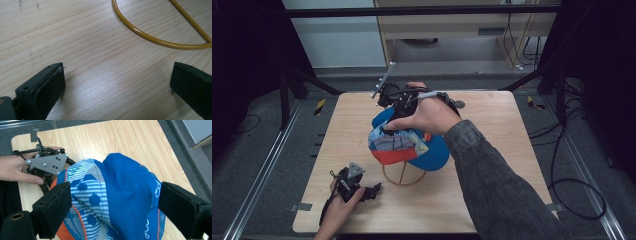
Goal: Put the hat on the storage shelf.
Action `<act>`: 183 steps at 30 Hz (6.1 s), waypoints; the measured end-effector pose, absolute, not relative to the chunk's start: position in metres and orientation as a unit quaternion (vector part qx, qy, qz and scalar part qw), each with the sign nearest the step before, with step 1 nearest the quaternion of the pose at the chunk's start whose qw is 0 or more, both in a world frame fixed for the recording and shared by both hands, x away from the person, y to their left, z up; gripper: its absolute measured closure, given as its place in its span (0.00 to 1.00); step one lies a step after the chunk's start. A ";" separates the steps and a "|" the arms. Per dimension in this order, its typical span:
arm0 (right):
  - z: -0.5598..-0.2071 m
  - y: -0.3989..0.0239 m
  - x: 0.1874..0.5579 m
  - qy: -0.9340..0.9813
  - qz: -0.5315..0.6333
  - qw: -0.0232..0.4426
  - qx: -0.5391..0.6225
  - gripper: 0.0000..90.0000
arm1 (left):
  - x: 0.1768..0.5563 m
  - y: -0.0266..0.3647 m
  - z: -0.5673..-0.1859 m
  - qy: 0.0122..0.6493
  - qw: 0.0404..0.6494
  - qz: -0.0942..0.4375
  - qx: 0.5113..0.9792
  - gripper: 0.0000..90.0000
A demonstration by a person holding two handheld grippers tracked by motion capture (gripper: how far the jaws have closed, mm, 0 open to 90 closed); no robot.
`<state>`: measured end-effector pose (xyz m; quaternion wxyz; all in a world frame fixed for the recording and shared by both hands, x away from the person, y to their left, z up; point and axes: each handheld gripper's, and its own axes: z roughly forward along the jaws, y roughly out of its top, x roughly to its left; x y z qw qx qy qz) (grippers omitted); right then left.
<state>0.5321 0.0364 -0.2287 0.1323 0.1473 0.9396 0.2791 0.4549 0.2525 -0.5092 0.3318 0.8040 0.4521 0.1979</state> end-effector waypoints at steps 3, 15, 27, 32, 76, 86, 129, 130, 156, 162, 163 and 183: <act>-0.227 0.033 0.532 0.939 0.282 0.132 0.146 0.10 | 0.455 0.252 -0.509 0.452 0.332 0.198 0.804 0.00; -0.226 0.023 0.533 0.939 0.283 0.127 0.148 0.08 | 0.455 0.252 -0.509 0.452 0.332 0.198 0.804 0.00; -0.228 0.018 0.533 0.937 0.289 0.126 0.152 0.07 | 0.455 0.252 -0.509 0.452 0.332 0.198 0.804 0.00; -0.228 0.015 0.533 0.937 0.289 0.125 0.153 0.07 | 0.455 0.252 -0.509 0.452 0.332 0.198 0.804 0.00; -0.240 -0.053 0.531 0.913 0.332 0.135 0.195 0.07 | 0.455 0.252 -0.509 0.452 0.332 0.199 0.804 0.00; -0.254 -0.087 0.524 0.897 0.346 0.157 0.224 0.08 | 0.454 0.252 -0.509 0.450 0.332 0.198 0.805 0.00; -0.384 -0.191 0.489 0.850 0.363 0.176 0.338 0.16 | 0.454 0.252 -0.509 0.450 0.331 0.198 0.805 0.00; -0.388 -0.192 0.489 0.849 0.363 0.175 0.341 0.16 | 0.454 0.252 -0.509 0.450 0.331 0.198 0.805 0.00; -0.469 -0.207 0.492 0.824 0.359 0.153 0.410 0.18 | 0.454 0.252 -0.509 0.450 0.331 0.198 0.805 0.00; -0.483 -0.205 0.496 0.814 0.358 0.156 0.429 0.18 | 0.454 0.252 -0.509 0.450 0.331 0.198 0.805 0.00; -0.486 -0.204 0.496 0.814 0.353 0.157 0.433 0.17 | 0.454 0.252 -0.509 0.450 0.331 0.198 0.805 0.00; -0.512 -0.202 0.491 0.796 0.347 0.203 0.453 0.09 | 0.454 0.252 -0.509 0.449 0.330 0.198 0.806 0.00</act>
